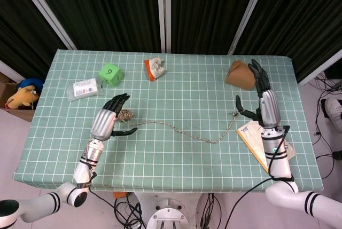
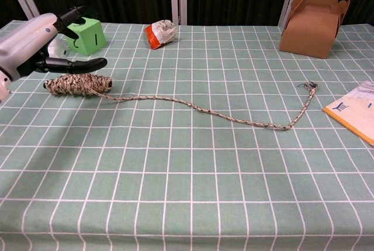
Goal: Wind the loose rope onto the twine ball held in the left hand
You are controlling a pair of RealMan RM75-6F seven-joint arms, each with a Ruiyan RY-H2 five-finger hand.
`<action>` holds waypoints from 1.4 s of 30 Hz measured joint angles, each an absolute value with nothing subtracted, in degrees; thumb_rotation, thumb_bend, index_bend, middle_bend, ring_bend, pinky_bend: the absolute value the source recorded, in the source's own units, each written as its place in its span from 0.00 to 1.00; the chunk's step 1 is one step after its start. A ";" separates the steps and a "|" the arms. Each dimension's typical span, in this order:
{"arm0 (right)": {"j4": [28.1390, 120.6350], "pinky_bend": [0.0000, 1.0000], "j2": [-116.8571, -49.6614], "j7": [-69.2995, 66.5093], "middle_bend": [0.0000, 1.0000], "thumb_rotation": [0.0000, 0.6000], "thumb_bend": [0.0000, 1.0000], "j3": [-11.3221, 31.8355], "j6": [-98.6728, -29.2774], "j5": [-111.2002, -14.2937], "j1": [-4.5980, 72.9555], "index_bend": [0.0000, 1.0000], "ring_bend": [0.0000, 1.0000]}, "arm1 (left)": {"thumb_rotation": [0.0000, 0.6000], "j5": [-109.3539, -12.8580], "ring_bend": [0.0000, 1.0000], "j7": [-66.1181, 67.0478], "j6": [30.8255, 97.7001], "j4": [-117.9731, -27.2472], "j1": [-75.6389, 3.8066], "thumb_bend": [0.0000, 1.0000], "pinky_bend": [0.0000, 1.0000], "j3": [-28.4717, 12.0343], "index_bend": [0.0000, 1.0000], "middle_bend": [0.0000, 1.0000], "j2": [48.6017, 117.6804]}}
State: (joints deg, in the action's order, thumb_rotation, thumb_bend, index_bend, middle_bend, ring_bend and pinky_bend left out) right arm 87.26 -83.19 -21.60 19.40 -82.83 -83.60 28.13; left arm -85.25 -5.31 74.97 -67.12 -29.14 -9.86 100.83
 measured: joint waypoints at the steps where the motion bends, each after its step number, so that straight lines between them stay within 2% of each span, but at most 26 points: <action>1: 86.83 0.00 -83.39 -22.00 0.00 1.00 0.46 19.35 -82.86 -83.48 28.03 0.00 0.00 | 0.42 -85.13 0.09 -5.12 74.76 -67.01 -29.23 0.10 0.21 -9.83 0.09 0.09 100.76; 6: 85.96 0.00 -83.66 -22.70 0.00 1.00 0.46 18.90 -83.81 -84.00 27.60 0.00 0.00 | 0.43 -84.43 0.09 -3.47 74.05 -66.34 -29.50 0.10 0.21 -9.76 0.09 0.09 100.64; 8: 85.92 0.00 -83.45 -22.54 0.00 1.00 0.46 18.78 -84.00 -84.23 27.52 0.00 0.00 | 0.47 -83.73 0.09 -2.86 73.44 -65.97 -29.55 0.12 0.21 -9.78 0.09 0.09 100.59; 14: 86.12 0.00 -82.32 -22.21 0.00 1.00 0.46 18.59 -84.76 -84.61 26.98 0.00 0.00 | 0.70 -80.51 0.09 -0.51 69.45 -64.72 -29.90 0.13 0.21 -10.04 0.09 0.10 100.23; 20: 86.48 0.00 -81.10 -22.10 0.00 1.00 0.45 18.43 -86.49 -85.62 26.15 0.00 0.00 | 0.77 -75.53 0.09 -0.18 63.34 -62.80 -30.50 0.13 0.21 -10.70 0.09 0.12 100.08; 24: 86.68 0.00 -80.66 -21.13 0.00 1.00 0.46 18.10 -86.91 -85.71 25.65 0.00 0.00 | 0.79 -73.87 0.12 -1.66 61.73 -61.19 -30.85 0.15 0.23 -11.40 0.16 0.16 100.27; 28: 86.49 0.00 -80.62 -20.70 0.00 1.00 0.46 17.97 -87.13 -85.38 25.35 0.00 0.00 | 0.94 -72.16 0.19 -2.38 60.30 -59.37 -31.23 0.22 0.30 -12.18 0.22 0.23 100.92; 31: 86.43 0.00 -80.71 -21.13 0.00 1.00 0.46 17.97 -87.00 -85.08 25.31 0.00 0.00 | 0.99 -71.48 0.23 -2.58 59.30 -58.19 -31.52 0.24 0.34 -12.33 0.27 0.28 101.27; 38: 85.33 0.00 -81.25 -20.91 0.00 1.00 0.46 17.67 -86.77 -85.05 25.40 0.00 0.00 | 1.00 -72.12 0.31 -4.47 60.27 -56.26 -31.64 0.28 0.41 -12.24 0.37 0.38 102.42; 42: 84.38 0.00 -81.64 -20.90 0.00 1.00 0.46 17.41 -86.40 -84.90 25.47 0.00 0.00 | 1.00 -73.22 0.36 -6.57 61.19 -55.10 -31.77 0.38 0.46 -12.13 0.44 0.45 103.02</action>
